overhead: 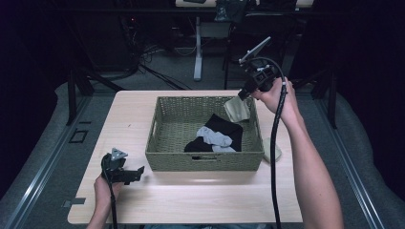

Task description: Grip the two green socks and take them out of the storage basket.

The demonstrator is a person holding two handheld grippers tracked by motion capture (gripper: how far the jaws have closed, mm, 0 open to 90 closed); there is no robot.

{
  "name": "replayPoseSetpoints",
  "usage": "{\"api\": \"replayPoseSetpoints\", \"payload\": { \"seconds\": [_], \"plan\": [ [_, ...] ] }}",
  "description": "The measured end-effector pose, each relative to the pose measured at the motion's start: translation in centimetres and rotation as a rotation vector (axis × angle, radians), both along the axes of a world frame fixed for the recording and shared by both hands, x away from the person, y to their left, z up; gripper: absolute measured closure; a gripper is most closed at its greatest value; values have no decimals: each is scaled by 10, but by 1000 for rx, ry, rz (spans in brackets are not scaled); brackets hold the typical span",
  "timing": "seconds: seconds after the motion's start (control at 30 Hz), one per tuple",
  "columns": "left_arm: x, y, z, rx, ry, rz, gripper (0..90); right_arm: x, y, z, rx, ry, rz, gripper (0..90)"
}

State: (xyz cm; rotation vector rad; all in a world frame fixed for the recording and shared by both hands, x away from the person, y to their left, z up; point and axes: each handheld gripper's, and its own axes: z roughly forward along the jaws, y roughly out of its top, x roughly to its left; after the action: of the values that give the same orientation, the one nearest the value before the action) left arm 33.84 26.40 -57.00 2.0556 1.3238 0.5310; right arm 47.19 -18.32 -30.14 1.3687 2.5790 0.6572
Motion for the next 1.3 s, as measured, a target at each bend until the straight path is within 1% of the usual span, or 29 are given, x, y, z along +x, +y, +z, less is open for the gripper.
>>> {"api": "replayPoseSetpoints", "payload": {
  "seconds": [0.13, 0.37, 0.5, 0.53, 0.6, 0.73, 0.83, 0.93, 1.03, 1.07, 1.13, 1.17, 1.23, 1.3],
  "plan": [
    [0, -1, 1, 1, -6, -1, 0, -5, -13, 12, -7, -21, -20, 832],
    [0, 0, 1, -2, -5, 3, 0, -19, -39, 32, 11, -75, -63, 832],
    [-1, 0, 1, 2, -6, 3, 0, -26, -52, 38, 6, -93, -85, 832],
    [-1, 0, 1, 2, -7, 3, 0, -27, -54, 39, 5, -90, -93, 832],
    [-1, 0, 1, 4, -6, 3, 0, -30, -59, 39, -8, -97, -104, 832],
    [-1, 0, 1, 3, -6, 4, 0, -35, -69, 38, -29, -103, -129, 832],
    [-1, 1, 1, 3, -7, 2, 0, -38, -78, 37, -23, -117, -146, 832],
    [-1, 1, 1, 0, -5, 10, 0, -40, -85, 33, -24, -113, -164, 832],
    [-1, 1, 1, -1, -8, 12, 0, -41, -93, 25, -24, -102, -179, 832],
    [-1, 1, 1, -1, -8, 11, 0, -40, -98, 21, -34, -95, -185, 832],
    [0, 1, 1, 0, -7, 11, 0, -39, -105, 13, -19, -84, -200, 832],
    [0, 2, 1, 0, -4, 9, 0, -38, -108, 9, -31, -76, -208, 832],
    [0, 2, 1, -3, -5, 11, 0, -37, -115, 2, -20, -67, -224, 832],
    [0, 2, 1, -2, -5, 10, 0, -36, -119, -7, -27, -52, -233, 832]
  ]
}}
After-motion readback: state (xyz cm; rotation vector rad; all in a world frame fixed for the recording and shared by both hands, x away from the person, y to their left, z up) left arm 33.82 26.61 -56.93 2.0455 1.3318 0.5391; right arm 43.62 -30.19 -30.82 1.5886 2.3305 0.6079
